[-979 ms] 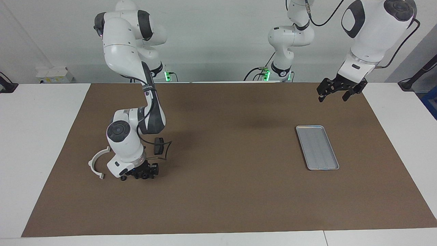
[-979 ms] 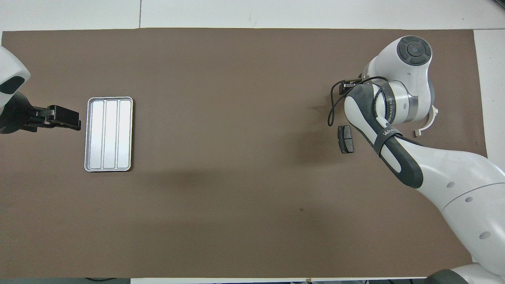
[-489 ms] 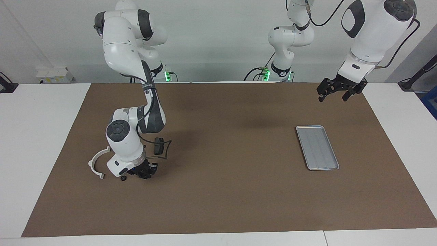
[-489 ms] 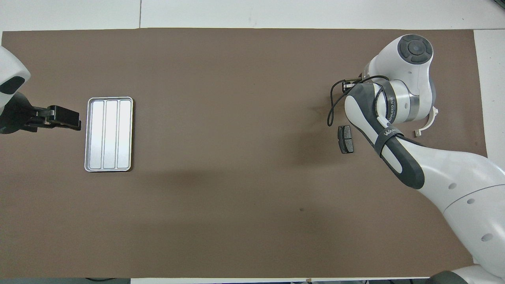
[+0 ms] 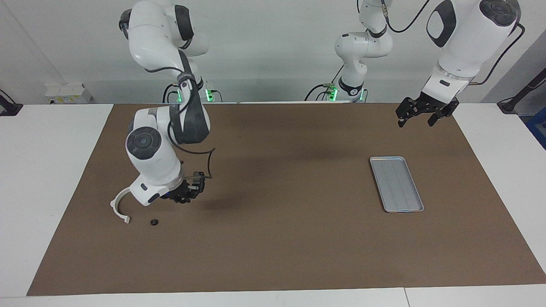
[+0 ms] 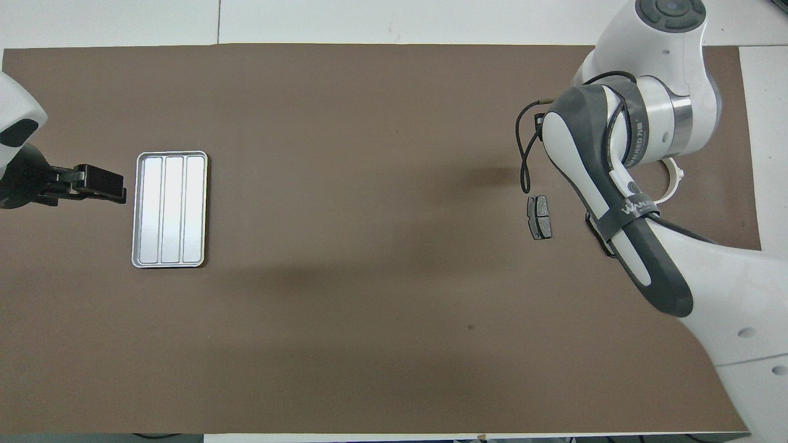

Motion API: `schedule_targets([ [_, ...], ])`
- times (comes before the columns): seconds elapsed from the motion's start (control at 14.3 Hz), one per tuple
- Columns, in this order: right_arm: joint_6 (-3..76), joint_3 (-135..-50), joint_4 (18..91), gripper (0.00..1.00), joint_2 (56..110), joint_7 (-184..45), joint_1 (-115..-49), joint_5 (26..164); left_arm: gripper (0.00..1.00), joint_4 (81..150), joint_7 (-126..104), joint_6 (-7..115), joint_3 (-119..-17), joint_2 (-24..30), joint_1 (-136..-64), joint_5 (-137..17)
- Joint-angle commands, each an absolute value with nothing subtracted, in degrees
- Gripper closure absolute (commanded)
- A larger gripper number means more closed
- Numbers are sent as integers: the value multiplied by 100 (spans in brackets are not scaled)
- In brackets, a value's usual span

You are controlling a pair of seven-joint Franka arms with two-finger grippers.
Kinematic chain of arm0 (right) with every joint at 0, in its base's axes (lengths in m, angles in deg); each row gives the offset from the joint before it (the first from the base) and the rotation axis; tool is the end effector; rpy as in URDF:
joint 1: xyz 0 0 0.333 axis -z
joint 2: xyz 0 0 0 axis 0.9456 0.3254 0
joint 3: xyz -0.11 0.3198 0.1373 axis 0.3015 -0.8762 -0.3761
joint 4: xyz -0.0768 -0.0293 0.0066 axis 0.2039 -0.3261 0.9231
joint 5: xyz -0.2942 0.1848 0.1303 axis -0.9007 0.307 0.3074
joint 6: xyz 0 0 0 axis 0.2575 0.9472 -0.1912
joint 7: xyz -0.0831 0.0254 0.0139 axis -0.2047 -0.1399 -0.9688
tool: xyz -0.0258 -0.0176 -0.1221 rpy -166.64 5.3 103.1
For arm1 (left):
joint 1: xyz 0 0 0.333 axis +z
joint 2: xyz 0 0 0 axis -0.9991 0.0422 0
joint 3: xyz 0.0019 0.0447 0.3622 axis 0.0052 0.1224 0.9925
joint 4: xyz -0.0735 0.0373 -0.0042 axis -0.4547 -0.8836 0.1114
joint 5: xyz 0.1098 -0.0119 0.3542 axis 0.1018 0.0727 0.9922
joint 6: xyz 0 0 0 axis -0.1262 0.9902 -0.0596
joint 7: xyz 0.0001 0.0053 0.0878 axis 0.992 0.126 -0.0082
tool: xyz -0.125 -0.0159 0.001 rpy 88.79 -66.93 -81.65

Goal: Pick bearing gear from pile to tray
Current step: 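Lift the bearing with the right gripper and carry it toward the table center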

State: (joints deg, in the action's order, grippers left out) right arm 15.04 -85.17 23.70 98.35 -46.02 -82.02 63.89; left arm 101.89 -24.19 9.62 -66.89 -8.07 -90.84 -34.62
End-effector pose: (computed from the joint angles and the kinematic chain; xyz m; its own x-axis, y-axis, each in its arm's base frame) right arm 0.6859 0.1339 0.4680 0.9903 -0.0746 -0.1173 -0.0705 -0.9967 0.0392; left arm 0.5273 -0.0446 0.6252 0.9989 -0.0435 -0.0151 -0.0435 -0.9991 0.0011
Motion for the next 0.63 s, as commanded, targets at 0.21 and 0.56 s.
schedule_targets([
  [0.21,881,-8564,1622,100,9814,-1270,-9621,6892,0,10229,-2358,919,-6693,-906,-9075,-3475],
  [0.56,1644,-8582,1701,100,9893,545,-10606,7015,0,10229,-2358,919,-6693,-906,-9075,-3475],
])
